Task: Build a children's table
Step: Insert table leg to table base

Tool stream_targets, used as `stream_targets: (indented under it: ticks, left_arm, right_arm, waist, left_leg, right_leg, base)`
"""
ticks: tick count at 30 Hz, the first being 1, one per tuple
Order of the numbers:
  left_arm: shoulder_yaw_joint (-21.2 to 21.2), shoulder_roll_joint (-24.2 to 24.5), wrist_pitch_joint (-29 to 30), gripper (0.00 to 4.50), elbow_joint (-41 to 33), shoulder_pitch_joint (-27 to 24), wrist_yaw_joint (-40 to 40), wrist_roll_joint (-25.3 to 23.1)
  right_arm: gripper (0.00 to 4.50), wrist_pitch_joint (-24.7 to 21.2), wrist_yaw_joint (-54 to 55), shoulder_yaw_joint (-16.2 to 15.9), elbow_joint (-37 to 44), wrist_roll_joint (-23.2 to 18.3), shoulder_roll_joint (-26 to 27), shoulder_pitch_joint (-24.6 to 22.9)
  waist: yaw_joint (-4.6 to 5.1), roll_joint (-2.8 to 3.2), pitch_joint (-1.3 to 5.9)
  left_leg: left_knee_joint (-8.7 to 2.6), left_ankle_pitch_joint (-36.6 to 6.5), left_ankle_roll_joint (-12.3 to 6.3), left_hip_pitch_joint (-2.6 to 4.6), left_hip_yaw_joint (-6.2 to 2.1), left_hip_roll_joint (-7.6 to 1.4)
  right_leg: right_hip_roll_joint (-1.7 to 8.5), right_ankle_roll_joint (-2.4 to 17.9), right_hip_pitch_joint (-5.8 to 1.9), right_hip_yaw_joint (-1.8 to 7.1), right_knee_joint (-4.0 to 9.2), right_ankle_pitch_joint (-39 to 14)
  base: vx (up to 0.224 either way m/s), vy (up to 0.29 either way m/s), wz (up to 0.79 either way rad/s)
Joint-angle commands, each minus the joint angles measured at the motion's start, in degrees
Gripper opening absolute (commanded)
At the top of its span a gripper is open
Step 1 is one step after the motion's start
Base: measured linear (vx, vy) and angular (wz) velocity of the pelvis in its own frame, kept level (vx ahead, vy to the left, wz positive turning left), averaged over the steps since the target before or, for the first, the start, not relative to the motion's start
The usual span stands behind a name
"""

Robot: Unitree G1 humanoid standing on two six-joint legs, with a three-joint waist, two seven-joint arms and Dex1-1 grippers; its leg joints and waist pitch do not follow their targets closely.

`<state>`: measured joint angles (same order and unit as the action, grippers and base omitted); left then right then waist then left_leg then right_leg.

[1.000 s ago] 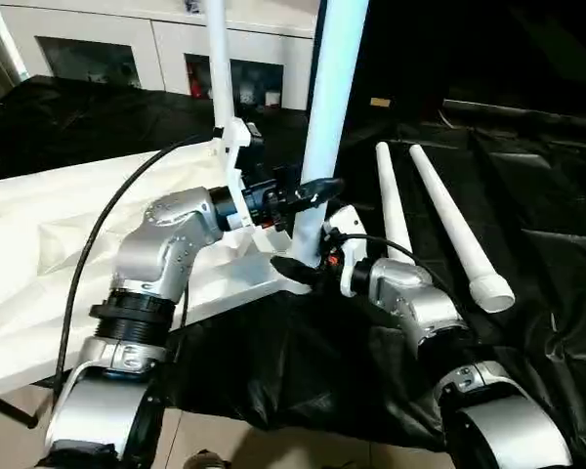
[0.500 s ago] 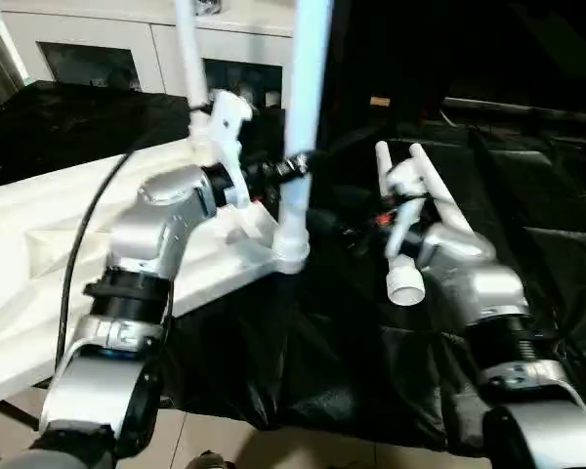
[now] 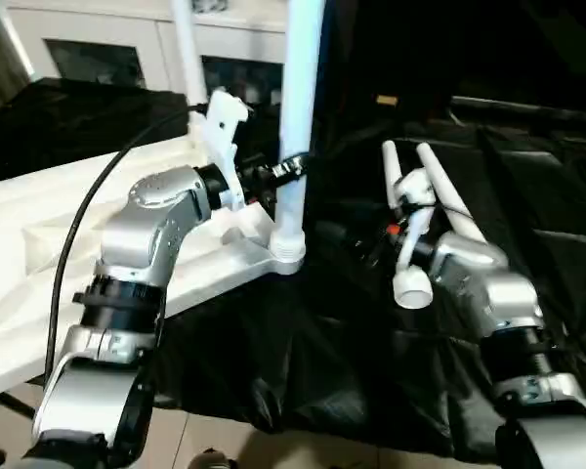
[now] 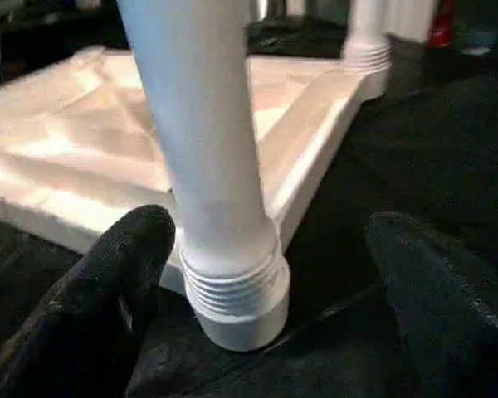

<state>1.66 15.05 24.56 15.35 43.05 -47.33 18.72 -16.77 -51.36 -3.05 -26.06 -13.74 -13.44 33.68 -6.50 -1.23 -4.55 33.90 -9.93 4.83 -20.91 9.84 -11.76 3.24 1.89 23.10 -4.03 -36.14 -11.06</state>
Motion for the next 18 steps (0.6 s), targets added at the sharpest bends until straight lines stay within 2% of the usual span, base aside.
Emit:
stream_targets:
  ticks: [1, 2, 3, 7, 8, 10, 15, 17, 18]
  left_arm:
    - [1.88, -0.27, 2.61, 1.88, -0.2, -1.45, -0.8, 0.43]
    - [2.24, -0.58, 6.01, 1.88, -0.84, -1.98, -0.57, 1.15]
    - [2.51, -0.7, 6.35, 1.88, -0.61, -2.18, -0.33, 0.82]
    - [2.83, -1.13, 6.88, 1.88, 0.72, -2.27, 0.64, 0.14]
    - [2.61, -1.23, 7.11, 1.88, 1.06, -2.1, 1.08, 0.17]
    - [2.18, -1.43, 7.44, 1.88, 1.73, -1.68, 1.81, 0.17]
    - [1.88, -1.35, 7.54, 1.88, 2.44, -0.97, 2.15, -0.13]
    - [1.85, -1.19, 7.36, 1.88, 2.83, -0.89, 1.98, -0.32]
    - [1.85, -1.1, 7.34, 1.88, 2.86, -0.94, 1.93, -0.34]
  right_arm:
    - [4.16, 1.33, 0.42, -1.53, 0.6, 1.55, 0.37, -0.17]
    - [4.16, 2.57, 0.38, -3.69, -0.23, 3.14, 1.57, -0.17]
    - [4.16, 3.0, 0.63, -4.23, -1.0, 3.56, 2.39, 0.07]
    - [4.16, 4.39, 2.03, -5.39, -3.15, 4.91, 3.83, 1.06]
    - [4.16, 4.57, 2.27, -5.56, -3.7, 5.01, 4.03, 1.35]
    - [4.16, 4.85, 2.71, -5.6, -4.73, 5.18, 4.35, 1.9]
    - [4.16, 6.03, 3.57, -5.3, -7.75, 5.8, 4.97, 3.42]
    - [4.16, 7.0, 4.58, -5.18, -9.62, 6.44, 5.22, 4.24]
    - [3.97, 7.18, 4.95, -5.05, -10.18, 6.49, 5.37, 4.45]
  waist:
    - [-0.23, 0.46, 5.0]
    - [-0.2, 0.22, 4.92]
    - [-0.19, 0.44, 4.85]
    - [-0.42, 0.23, 4.73]
    - [-0.43, 0.31, 4.68]
    - [-0.3, 0.06, 4.68]
    - [-0.23, -0.11, 4.74]
    - [-0.24, 0.03, 4.76]
    - [-0.19, 0.02, 4.77]
  left_leg:
    - [-3.33, -7.33, -1.12, 0.41, -0.3, -1.41]
    - [-3.37, -7.7, -0.87, 0.34, -0.27, -1.41]
    - [-3.43, -8.15, -0.7, 0.32, -0.33, -1.42]
    - [-3.63, -9.57, -0.09, 0.67, -0.34, -1.49]
    - [-3.68, -9.83, 0.02, 0.74, -0.34, -1.5]
    - [-3.77, -10.0, 0.17, 0.5, -0.38, -1.44]
    - [-3.71, -9.91, 0.07, 0.52, -0.36, -1.41]
    - [-3.74, -9.76, 0.2, 0.51, -0.38, -1.42]
    - [-3.75, -9.88, 0.26, 0.5, -0.4, -1.42]
  right_leg:
    - [4.73, 12.52, -3.58, 2.96, 3.95, -5.4]
    - [4.76, 12.32, -3.59, 2.97, 3.95, -6.13]
    - [4.87, 12.08, -3.51, 2.95, 4.09, -7.32]
    - [4.83, 10.9, -3.27, 3.04, 4.51, -10.56]
    - [4.78, 10.76, -3.16, 3.04, 4.55, -10.82]
    - [4.82, 10.31, -3.4, 3.03, 4.6, -11.17]
    - [4.91, 9.83, -3.29, 3.05, 4.64, -11.83]
    - [4.93, 9.89, -3.25, 3.05, 4.61, -11.69]
    - [4.9, 10.01, -3.24, 3.05, 4.56, -11.46]
  base:
    - [0.0, 0.0, 0.0]
    - [0.0, 0.0, 0.0]
    - [0.0, 0.0, 0.0]
    - [0.0, 0.0, 0.0]
    - [0.0, 0.0, 0.0]
    - [0.0, 0.0, 0.0]
    - [0.0, 0.0, 0.0]
    - [0.0, 0.0, 0.0]
    - [0.0, 0.0, 0.0]
